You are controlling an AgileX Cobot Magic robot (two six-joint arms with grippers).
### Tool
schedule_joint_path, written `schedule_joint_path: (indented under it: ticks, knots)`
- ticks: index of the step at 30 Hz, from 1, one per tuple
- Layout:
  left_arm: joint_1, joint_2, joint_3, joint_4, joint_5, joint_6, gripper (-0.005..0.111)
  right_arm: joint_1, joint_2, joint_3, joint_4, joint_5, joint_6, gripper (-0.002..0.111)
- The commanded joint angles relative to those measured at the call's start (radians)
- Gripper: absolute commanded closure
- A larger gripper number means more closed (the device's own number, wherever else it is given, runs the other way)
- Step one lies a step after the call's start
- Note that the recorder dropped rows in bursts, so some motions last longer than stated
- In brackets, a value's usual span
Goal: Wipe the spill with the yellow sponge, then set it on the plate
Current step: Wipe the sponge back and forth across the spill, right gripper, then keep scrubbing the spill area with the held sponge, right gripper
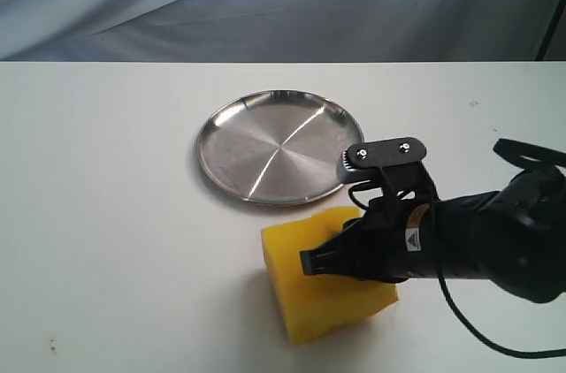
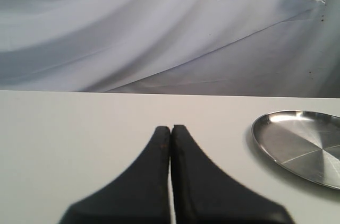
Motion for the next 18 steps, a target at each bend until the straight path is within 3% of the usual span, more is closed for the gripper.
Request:
schedule_joint_path:
  ticks: [1, 18]
  knots:
    - [-0.001, -0.002, 0.004, 0.001, -0.004, -0.003, 0.105, 0.017, 0.001, 0.003, 0.008, 0.009, -0.003, 0.108]
    - [-0.001, -0.002, 0.004, 0.001, -0.004, -0.003, 0.105, -0.253, 0.011, 0.112, -0.034, 0.006, -0.002, 0.108]
